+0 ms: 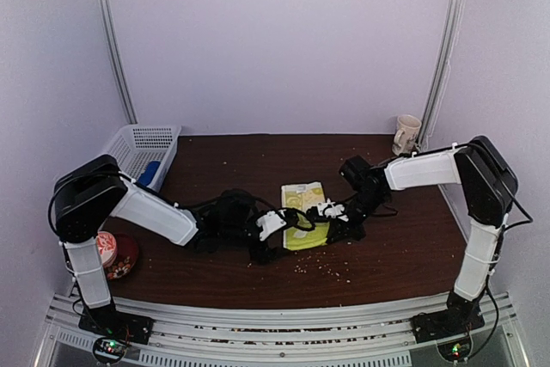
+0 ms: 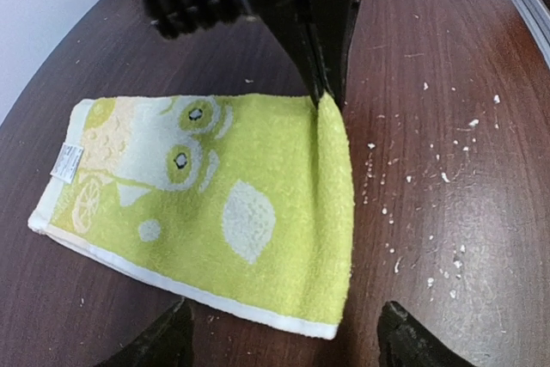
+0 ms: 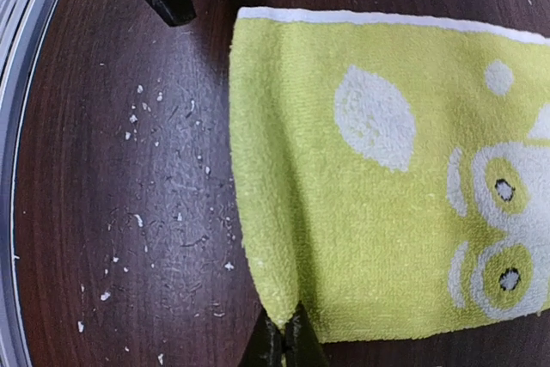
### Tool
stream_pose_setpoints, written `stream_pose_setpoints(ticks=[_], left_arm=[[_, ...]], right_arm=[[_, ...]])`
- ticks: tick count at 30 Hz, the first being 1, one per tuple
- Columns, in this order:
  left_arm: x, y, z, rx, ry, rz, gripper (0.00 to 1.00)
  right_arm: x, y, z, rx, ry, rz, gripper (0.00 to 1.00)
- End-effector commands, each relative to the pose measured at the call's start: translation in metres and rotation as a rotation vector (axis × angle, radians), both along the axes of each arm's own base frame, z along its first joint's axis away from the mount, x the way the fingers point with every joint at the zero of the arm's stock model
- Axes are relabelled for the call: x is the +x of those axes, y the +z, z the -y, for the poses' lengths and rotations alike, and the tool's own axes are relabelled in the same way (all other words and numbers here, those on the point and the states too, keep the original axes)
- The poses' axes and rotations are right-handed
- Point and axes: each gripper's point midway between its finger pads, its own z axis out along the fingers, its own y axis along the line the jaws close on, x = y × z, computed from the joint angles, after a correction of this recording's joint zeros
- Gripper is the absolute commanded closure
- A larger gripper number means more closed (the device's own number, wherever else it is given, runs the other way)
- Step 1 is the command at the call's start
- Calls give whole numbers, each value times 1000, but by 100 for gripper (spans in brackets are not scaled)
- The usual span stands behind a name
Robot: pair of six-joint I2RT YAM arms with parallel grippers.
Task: Roll the towels
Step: Roll the towel at the center of the board.
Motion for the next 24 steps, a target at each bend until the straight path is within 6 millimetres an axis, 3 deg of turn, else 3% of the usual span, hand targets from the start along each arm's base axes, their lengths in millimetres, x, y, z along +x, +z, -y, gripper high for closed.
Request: stream_pose_setpoints(ticks=[1,11,15,24], left_arm=[[1,0,14,17,-79,66,26],[-19,1,33,11,-280,114,25],[-19,-12,40,58,-311,89,26],[-16,-32,35,98,-268,42,40]], right_arm=[[-4,6,7,19,-58,-136,100],[1,4,9,-1,-73,-169,100],[3,5,9,-2,-82,-168,100],[8,10,11,17,-101,-190,100]])
